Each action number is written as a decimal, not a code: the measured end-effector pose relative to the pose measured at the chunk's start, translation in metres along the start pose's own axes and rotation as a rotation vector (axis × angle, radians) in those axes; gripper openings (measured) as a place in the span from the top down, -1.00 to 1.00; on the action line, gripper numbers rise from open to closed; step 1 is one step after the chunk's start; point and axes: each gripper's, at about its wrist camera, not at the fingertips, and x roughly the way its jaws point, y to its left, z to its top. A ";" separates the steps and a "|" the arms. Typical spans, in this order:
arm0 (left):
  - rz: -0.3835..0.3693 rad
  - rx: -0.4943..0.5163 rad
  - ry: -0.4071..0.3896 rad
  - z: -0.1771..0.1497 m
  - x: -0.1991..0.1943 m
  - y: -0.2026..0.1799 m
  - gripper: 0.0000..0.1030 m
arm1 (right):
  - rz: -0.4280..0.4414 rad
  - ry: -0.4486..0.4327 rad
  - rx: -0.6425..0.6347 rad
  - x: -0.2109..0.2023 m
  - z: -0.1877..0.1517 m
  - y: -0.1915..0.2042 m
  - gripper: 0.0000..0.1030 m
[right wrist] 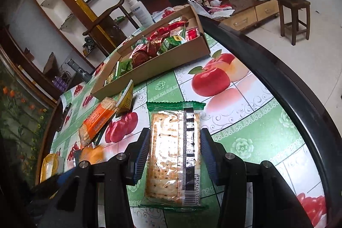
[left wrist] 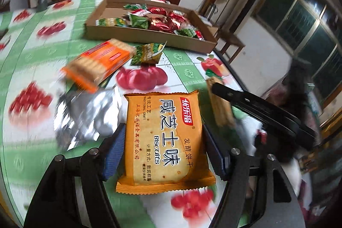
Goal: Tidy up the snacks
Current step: 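Grasp a green-ended cracker pack with the right tool while the left tool grasps the yellow cheese biscuit pack, then carry both packs over the tray and release the yellow pack from the left tool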
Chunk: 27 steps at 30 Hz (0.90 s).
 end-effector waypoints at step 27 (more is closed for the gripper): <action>0.221 -0.472 -0.479 -0.135 -0.231 0.208 -0.35 | 0.186 0.092 -0.255 -0.016 -0.049 0.128 0.08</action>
